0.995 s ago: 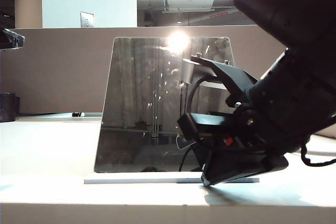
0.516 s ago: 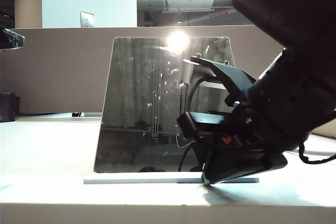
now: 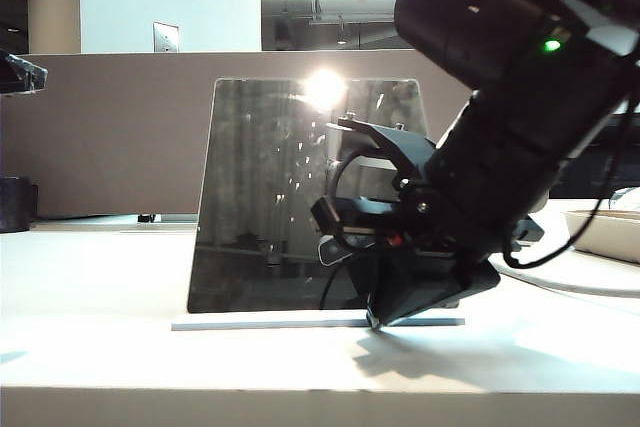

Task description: Push the base of the mirror on the table to move it forward for a short distance.

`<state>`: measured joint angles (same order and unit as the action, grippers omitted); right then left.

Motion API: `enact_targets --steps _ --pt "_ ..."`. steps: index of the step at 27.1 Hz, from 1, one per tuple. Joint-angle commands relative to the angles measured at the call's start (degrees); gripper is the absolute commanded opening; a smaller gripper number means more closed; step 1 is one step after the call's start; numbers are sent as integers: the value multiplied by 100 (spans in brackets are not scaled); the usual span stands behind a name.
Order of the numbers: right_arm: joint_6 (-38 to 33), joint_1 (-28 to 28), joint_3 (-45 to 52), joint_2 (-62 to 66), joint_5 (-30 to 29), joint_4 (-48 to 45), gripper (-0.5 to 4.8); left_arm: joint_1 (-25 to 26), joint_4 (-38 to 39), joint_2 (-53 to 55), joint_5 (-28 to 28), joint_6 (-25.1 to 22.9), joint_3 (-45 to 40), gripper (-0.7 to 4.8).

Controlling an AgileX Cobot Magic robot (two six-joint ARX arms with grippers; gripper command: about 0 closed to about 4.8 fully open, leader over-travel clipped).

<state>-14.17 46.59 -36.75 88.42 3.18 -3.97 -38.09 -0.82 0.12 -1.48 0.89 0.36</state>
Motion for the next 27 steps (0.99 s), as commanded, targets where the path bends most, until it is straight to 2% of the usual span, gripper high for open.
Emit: enact_targets --steps 1,10,27 --pt "103 -85 -225 186 -61 7 -4 -11 -50 4 22 -24 4 -1" --pt "289 -334 -874 828 -229 129 -4 -11 -52 2 20 -24 4 -1" --pt "684 -710 -2745 2341 -483 431 -4 -9 -48 4 22 -24 4 -1"
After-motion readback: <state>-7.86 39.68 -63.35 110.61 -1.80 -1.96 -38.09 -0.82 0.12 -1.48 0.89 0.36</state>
